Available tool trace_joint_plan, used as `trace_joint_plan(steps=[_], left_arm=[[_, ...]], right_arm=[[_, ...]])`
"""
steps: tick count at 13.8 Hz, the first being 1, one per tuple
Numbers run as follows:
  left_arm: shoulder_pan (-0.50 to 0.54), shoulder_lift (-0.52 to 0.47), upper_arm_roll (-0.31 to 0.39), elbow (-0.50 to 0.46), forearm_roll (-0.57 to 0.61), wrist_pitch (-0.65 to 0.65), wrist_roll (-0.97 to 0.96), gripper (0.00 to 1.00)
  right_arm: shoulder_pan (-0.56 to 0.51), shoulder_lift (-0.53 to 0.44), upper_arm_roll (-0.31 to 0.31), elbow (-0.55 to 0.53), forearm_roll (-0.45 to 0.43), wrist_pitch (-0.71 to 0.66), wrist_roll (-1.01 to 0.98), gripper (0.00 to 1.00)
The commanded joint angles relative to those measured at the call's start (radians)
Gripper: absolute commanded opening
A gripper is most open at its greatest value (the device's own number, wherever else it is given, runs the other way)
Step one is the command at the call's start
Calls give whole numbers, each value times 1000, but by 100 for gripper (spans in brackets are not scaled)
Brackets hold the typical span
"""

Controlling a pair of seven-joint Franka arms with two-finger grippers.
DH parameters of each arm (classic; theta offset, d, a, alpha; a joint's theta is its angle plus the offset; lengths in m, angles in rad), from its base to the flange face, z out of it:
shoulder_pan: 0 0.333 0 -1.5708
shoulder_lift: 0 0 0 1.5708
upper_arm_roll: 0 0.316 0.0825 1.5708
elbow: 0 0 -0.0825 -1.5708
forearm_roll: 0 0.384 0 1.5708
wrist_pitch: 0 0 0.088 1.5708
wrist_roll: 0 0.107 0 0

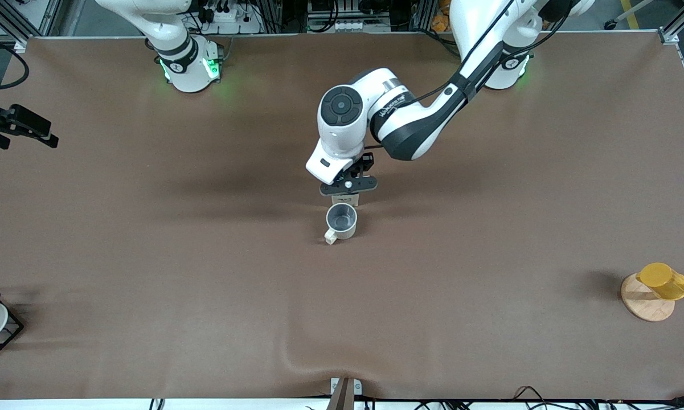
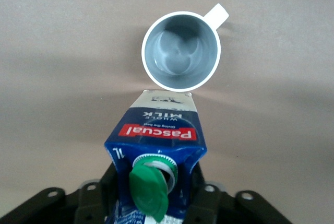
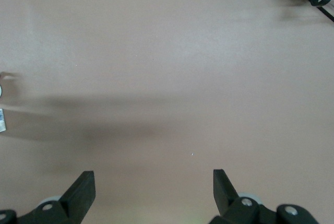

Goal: Place milk next to cup
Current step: 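Lower the milk carton beside the mug and open the left gripper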

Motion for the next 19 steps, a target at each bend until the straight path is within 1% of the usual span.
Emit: trace_joint_plan(steps=[1,4,7,9,10,14,17,19], left_arm=[[-20,6,8,35,29,-4,-28,100],[-14,-47,7,35,30,-20,-21,100],[18,-145,8,35,32,-75,-15,100],[113,-254,1,25,22,-109,-8,100],[141,-297,2,27,22,-148,18,100],[343,-446,2,25,12,-262,314,100],[504,-500,1,25,-26,-303,493,100],[601,-514,1,25,-88,-317,569,100]], right_arm=[[-34,-2,13,33,-14,-29,19,100],[-44,2,18,34,-14,-26,19,100],[-44,4,18,34,-14,-23,17,100],[-38,5,19,34,-14,-23,17,100],[-35,5,21,34,-16,-20,16,100],[-34,5,22,34,-32,-19,16,100],[-24,5,22,34,-46,-19,17,100],[-24,5,22,34,-48,-17,17,100]])
